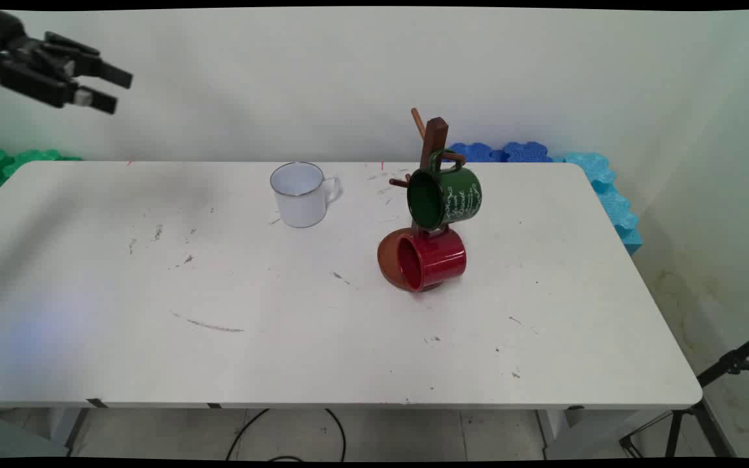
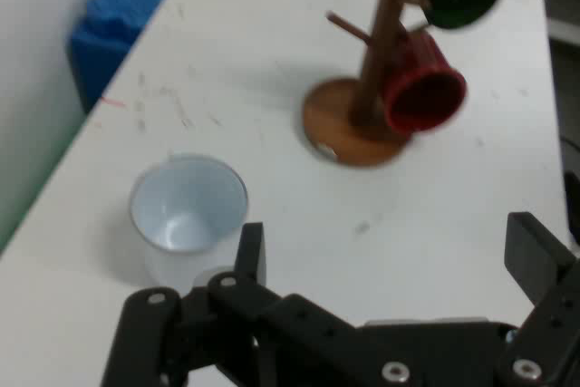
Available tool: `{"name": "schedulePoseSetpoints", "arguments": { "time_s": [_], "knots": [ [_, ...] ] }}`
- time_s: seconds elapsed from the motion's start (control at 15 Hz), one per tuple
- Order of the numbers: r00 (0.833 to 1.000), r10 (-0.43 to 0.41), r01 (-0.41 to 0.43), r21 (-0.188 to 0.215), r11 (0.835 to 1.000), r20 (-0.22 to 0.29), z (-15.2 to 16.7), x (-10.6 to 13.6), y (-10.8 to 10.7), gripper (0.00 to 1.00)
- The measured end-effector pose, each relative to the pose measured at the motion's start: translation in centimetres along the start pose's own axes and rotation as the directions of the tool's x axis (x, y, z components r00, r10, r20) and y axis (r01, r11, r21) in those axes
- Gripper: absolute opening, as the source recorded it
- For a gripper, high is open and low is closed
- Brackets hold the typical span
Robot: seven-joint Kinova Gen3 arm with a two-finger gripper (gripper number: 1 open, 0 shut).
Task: Pick up the green mug from the rack
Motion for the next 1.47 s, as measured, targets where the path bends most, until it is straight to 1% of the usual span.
{"name": "schedulePoseSetpoints", "arguments": {
  "time_s": [0.13, 0.27, 0.4, 0.53, 0.87, 1.13, 1.33, 1.47],
  "knots": [
    [1.0, -0.015, 0.016, 0.034, 0.999, -0.022, 2.0, 1.4, 0.8, 1.0],
    [0.999, -0.028, 0.03, 0.056, 0.998, -0.039, 4.6, 2.7, 1.8, 1.0],
    [0.997, -0.05, 0.054, 0.071, 0.996, -0.05, 7.7, 3.9, 3.2, 1.0],
    [0.996, -0.076, 0.08, 0.078, 0.994, -0.05, 11.4, 4.9, 5.2, 1.0],
    [0.992, -0.12, 0.123, 0.079, 0.989, -0.044, 19.1, 5.5, 9.8, 1.0],
    [0.983, -0.172, 0.176, 0.071, 0.982, -0.061, 24.3, 5.8, 12.7, 1.0],
    [0.976, -0.205, 0.21, 0.06, 0.976, -0.076, 27.5, 6.2, 14.7, 1.0],
    [0.972, -0.22, 0.225, 0.054, 0.973, -0.081, 28.8, 6.3, 15.6, 1.0]
  ]
}}
